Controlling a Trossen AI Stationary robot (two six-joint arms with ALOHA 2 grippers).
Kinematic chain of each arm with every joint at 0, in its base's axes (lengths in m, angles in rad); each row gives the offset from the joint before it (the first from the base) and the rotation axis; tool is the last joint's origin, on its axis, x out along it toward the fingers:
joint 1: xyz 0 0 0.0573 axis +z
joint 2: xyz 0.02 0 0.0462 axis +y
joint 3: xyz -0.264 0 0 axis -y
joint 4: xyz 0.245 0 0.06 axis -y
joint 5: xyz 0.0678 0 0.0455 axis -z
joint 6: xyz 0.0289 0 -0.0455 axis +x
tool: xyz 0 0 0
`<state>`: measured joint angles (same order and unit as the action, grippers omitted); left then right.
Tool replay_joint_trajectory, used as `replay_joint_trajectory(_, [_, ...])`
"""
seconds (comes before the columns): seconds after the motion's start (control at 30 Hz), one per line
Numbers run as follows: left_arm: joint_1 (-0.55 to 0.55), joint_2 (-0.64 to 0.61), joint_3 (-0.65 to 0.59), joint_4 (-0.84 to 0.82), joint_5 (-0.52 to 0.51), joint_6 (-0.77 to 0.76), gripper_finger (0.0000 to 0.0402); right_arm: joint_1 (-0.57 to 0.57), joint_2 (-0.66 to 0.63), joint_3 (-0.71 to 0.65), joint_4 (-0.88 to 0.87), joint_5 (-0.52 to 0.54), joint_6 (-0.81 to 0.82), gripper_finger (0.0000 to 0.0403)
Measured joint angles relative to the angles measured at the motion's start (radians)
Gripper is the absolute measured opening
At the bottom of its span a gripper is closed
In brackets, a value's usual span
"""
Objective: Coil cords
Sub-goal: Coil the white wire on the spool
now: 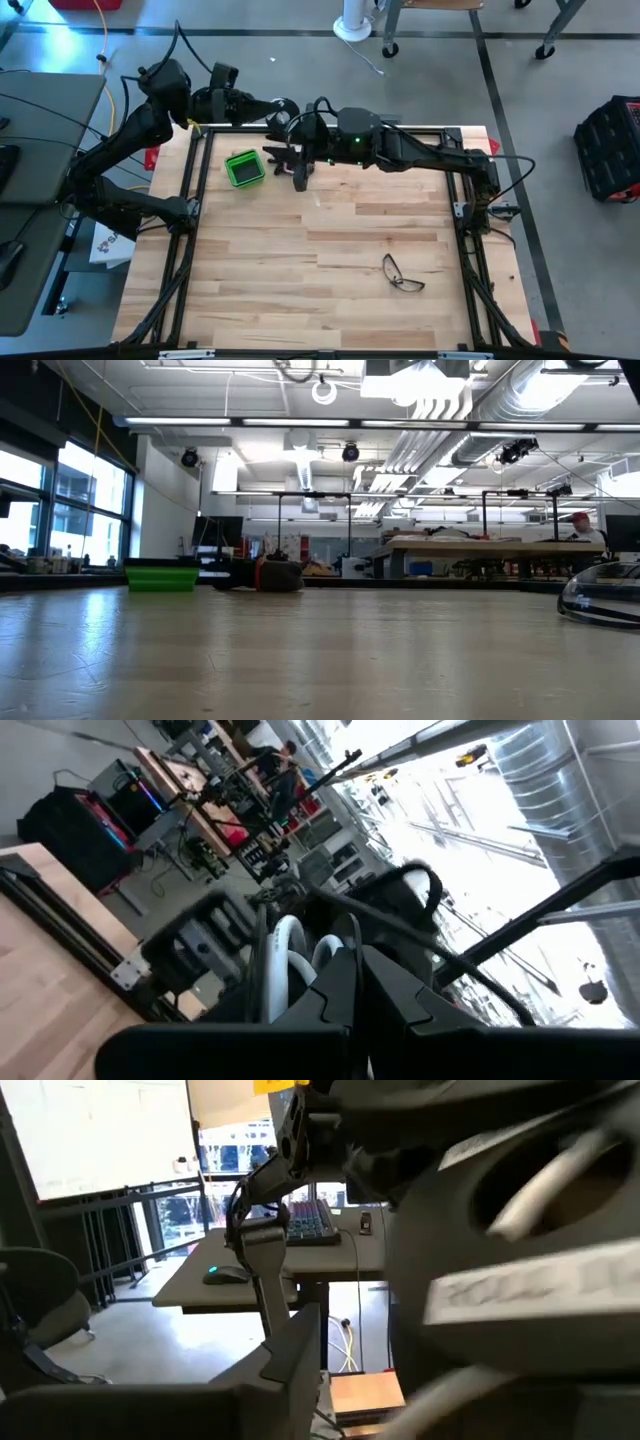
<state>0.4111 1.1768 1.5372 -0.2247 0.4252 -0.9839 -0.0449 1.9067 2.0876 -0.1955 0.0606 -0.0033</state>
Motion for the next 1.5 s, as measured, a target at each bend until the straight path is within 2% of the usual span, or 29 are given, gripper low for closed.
replay_joint_trajectory(0.23, [0.007, -0.006, 0.001, 0.082, 0.022, -0.01, 0.0, 0.012, 0.039, -0.004, -0.028, 0.057, -0.001, 0.0129])
replay_joint_trajectory(0.43, [0.035, -0.041, 0.004, 0.096, 0.026, 0.016, 0.0, 0.004, 0.041, -0.005, -0.043, 0.063, -0.001, 0.0129])
replay_joint_trajectory(0.8, [0.104, -0.114, 0.003, -0.05, 0.01, 0.095, 0.0, -0.001, 0.038, -0.004, -0.039, 0.063, -0.004, 0.0129])
replay_joint_trajectory(0.9, [0.124, -0.13, 0.003, -0.049, 0.007, 0.095, 0.0, -0.001, 0.038, -0.004, -0.042, 0.07, -0.008, 0.0129])
replay_joint_trajectory(1.17, [0.161, -0.166, 0.003, -0.049, 0.01, 0.079, 0.0, -0.004, 0.038, -0.004, -0.054, 0.191, -0.066, 0.0129])
replay_joint_trajectory(1.5, [0.161, -0.194, 0.003, -0.049, 0.011, 0.087, 0.0, -0.035, 0.038, -0.004, -0.137, 0.176, -0.014, 0.0129])
